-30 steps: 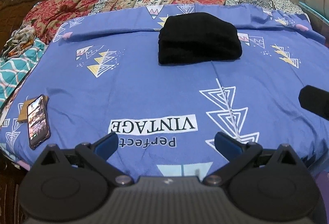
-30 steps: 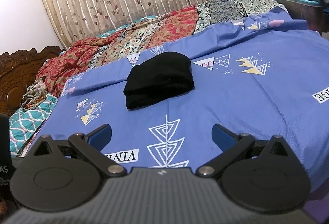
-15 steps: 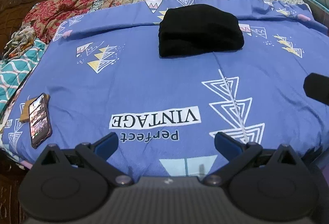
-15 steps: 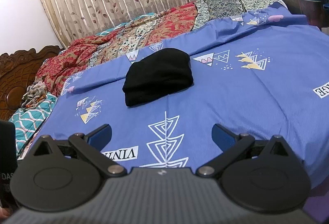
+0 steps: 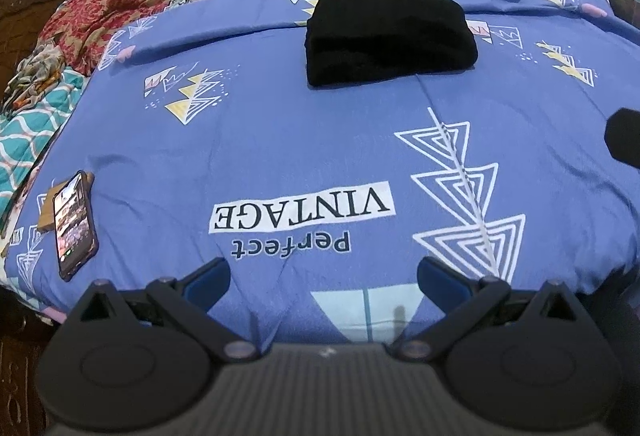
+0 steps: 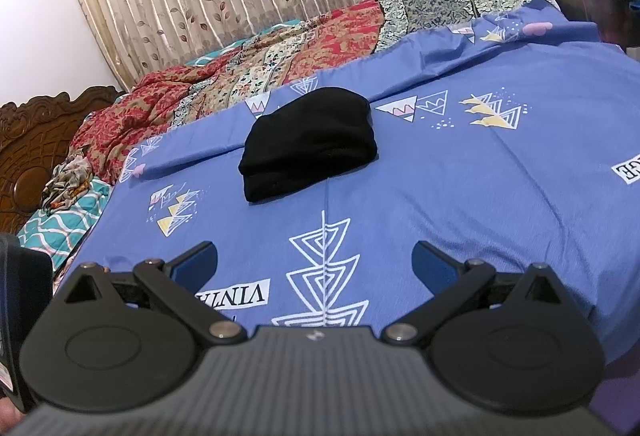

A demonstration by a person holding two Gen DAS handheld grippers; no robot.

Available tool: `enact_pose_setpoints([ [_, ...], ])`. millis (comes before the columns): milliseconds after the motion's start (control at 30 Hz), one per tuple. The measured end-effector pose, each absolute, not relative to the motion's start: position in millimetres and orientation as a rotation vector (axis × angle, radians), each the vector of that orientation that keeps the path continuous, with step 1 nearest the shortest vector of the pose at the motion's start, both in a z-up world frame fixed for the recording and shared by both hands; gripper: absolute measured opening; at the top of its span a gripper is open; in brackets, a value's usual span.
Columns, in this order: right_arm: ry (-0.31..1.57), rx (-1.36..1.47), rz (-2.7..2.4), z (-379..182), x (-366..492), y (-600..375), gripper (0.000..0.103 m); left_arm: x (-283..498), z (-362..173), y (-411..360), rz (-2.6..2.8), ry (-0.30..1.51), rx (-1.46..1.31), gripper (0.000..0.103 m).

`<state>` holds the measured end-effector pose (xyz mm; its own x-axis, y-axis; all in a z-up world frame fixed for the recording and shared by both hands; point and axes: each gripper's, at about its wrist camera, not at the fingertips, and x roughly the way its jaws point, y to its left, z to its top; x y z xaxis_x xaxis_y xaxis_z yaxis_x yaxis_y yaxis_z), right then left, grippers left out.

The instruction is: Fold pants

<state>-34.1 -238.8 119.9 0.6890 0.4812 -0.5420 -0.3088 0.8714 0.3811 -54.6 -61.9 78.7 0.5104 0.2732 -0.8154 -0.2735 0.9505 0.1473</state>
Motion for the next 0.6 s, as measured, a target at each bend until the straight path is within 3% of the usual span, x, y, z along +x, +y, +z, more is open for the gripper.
enact_pose_setpoints([
  [600, 0.686, 0.274, 0.447, 117.2, -34.2, -238.1, 0.103, -49.9, 73.4, -63.5, 0.337, 1.010, 0.030, 0.103],
])
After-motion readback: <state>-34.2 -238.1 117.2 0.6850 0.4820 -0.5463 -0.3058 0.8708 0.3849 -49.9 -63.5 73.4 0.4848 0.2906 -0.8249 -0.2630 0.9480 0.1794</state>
